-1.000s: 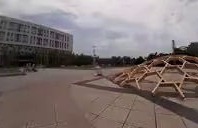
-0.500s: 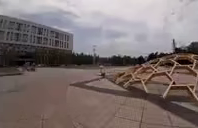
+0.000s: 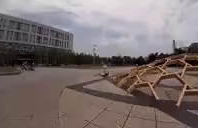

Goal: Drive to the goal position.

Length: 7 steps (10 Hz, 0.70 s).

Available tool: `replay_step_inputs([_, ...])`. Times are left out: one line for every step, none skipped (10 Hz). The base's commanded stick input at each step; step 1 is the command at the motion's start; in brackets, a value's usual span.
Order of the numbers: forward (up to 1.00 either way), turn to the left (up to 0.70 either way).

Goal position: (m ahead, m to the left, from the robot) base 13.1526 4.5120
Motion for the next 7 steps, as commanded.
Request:
replay_step_inputs([0.70, 0.27])
replay_step_inputs([0.70, 0.28])
replay_step_inputs([0.70, 0.12])
replay_step_inputs([0.70, 0.00])
replay_step_inputs([0.70, 0.00])
replay_step_inputs([0.70, 0.00])
replay_step_inputs([0.70, 0.00])
